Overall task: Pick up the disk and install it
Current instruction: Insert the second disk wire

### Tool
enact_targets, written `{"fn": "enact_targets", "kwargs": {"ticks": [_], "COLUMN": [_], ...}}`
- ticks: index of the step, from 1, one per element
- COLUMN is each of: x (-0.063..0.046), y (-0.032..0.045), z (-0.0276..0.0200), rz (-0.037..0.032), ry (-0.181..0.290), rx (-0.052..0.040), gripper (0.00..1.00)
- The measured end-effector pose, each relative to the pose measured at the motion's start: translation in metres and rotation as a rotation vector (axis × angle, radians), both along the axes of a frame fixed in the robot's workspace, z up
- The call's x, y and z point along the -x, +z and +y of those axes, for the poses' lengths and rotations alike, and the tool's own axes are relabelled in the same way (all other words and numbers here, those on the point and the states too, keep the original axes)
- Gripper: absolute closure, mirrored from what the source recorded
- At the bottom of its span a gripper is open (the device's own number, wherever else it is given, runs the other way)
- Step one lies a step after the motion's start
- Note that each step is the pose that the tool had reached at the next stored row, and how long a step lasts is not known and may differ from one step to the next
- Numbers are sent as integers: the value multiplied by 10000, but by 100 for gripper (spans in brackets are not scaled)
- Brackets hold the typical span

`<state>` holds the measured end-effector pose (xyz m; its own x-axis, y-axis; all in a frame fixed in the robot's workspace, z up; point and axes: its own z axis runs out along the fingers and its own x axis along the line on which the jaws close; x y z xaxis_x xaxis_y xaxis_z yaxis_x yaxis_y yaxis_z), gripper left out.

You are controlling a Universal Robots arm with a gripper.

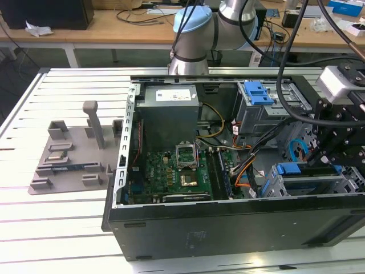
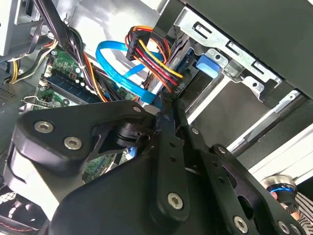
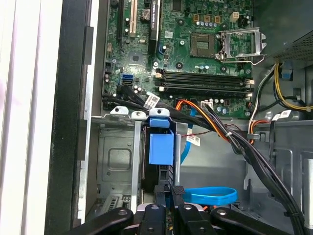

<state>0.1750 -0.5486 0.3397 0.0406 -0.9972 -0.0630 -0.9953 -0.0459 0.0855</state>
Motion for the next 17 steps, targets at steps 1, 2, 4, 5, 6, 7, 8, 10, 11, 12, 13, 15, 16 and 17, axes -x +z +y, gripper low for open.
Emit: {"fn": "enact_targets", "kwargs": {"ticks": [1, 2, 4, 5, 6, 7, 8, 10, 11, 12, 13, 15, 16, 17], "x": [0, 0, 0, 0, 0, 0, 0, 1, 1, 0, 0, 0, 0, 0], "y": [-1, -1, -3, 0, 42, 87, 126, 256, 297, 342, 383, 403, 403, 405], "z": [0, 0, 0, 0, 0, 0, 1, 13, 14, 17, 18, 17, 17, 17], "rz": [0, 0, 0, 0, 0, 0, 0, 0, 0, 1, 0, 1, 1, 1], "ry": [0, 0, 0, 0, -1, -1, -1, -2, -2, -1, 0, 0, 0, 0], "rx": [-1, 0, -6, -1, 1, 1, -1, 5, 10, 12, 14, 12, 11, 12], "gripper": [84, 84, 83, 76, 76, 76, 76, 85, 85, 85, 89, 89, 89, 89]}}
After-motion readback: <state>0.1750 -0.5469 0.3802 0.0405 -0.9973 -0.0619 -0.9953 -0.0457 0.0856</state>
